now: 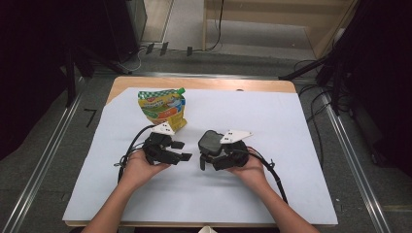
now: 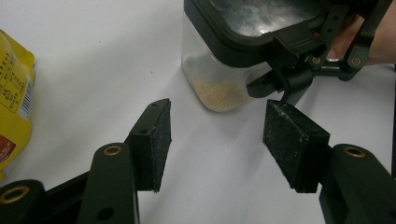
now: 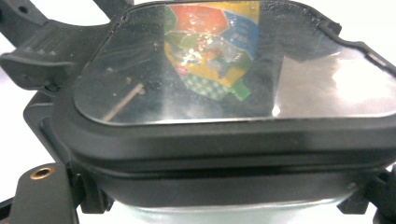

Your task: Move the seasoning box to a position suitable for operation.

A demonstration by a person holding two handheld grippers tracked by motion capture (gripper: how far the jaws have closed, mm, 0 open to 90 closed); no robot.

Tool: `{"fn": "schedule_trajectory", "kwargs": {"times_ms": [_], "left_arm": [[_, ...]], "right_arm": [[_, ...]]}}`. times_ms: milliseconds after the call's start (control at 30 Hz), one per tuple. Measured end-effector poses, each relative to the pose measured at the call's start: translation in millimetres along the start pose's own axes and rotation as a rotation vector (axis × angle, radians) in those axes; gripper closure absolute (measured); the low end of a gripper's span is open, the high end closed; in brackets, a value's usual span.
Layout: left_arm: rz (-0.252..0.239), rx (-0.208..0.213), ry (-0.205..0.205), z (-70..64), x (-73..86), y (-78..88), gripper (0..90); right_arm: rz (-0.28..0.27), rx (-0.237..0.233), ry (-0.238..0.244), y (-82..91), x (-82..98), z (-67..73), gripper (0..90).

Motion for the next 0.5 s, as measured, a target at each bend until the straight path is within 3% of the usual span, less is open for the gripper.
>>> {"fn": "schedule_trajectory", "kwargs": {"times_ms": [167, 300, 500], "left_arm": [[0.001, 0.002, -0.001, 0.1, 0.1, -0.4, 42.9], [-0.002, 0.004, 0.000, 0.1, -0.1, -0.7, 42.9], [-0.002, 0.004, -0.004, -0.6, 0.1, -0.3, 42.9]], "right_arm": [[0.004, -0.010, 0.002, 0.3, 3.1, 0.6, 15.5], [0.013, 0.020, 0.037, 0.7, 6.5, 5.1, 15.3], [0.021, 0.006, 0.019, 2.5, 7.2, 4.5, 14.4]]}}
Point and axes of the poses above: each handheld gripper's, and its own axes: y roughly backward along the jaws, x roughly out of its underside, z roughly to its left, the point moved 1 cm from there along -y, roughly forward along the jaws, and after that the axes turned 12 degrees about z, right-handed, at the moved point
